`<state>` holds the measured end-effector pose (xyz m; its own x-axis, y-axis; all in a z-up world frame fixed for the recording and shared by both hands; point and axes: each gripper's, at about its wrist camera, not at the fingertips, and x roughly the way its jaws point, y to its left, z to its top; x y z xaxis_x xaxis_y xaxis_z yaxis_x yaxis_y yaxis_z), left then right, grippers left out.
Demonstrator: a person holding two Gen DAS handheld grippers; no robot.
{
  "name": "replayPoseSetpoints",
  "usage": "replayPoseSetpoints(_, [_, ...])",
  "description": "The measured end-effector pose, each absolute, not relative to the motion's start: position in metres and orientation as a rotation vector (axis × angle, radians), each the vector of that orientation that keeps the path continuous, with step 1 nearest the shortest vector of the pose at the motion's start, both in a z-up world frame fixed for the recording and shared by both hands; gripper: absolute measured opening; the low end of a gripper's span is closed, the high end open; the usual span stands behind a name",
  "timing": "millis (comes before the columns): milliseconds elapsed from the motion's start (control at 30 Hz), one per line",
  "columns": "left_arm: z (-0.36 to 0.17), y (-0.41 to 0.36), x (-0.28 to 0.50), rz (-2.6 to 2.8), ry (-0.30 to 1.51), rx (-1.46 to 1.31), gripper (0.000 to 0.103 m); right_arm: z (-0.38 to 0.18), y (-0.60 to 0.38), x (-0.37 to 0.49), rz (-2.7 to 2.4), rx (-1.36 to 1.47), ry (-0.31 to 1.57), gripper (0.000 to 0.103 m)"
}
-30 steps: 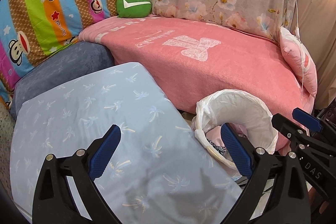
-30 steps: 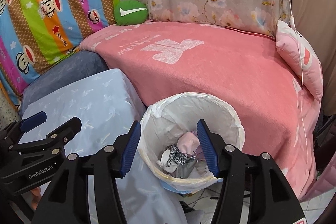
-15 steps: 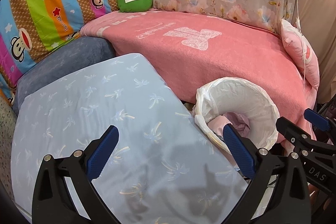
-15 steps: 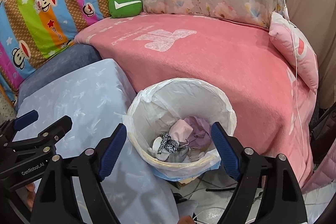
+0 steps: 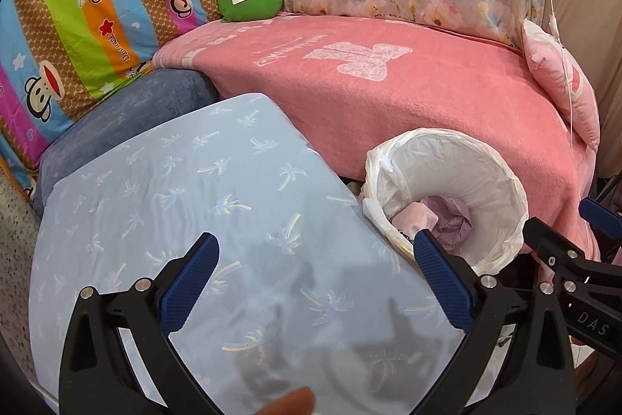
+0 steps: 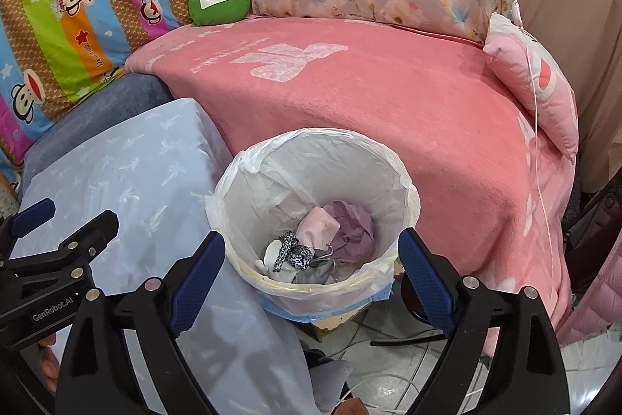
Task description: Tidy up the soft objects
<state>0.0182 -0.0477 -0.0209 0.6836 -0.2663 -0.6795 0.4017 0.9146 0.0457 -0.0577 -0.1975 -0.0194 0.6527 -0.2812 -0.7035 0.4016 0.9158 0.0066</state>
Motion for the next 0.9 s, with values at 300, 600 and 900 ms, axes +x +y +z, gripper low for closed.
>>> replayPoseSetpoints(300, [-0.025,-0.056,0.014,-0.371,0.739,0.222,0.096,-0.023,-0.2,-0.065,-0.398,0.17,0.776,0.097])
replayPoseSetpoints(600, [-0.027,-0.06,0.012,-0.355,0.747,0.23,0.096,-0.024,-0.202,-0.069,-0.399,0.17,0.782,0.097])
replayPoseSetpoints(900, [-0.03,-0.062,0.01,-0.35,0.757,0.235,0.096,-0.028,-0.201,-0.069,-0.398,0.156,0.794,0.097])
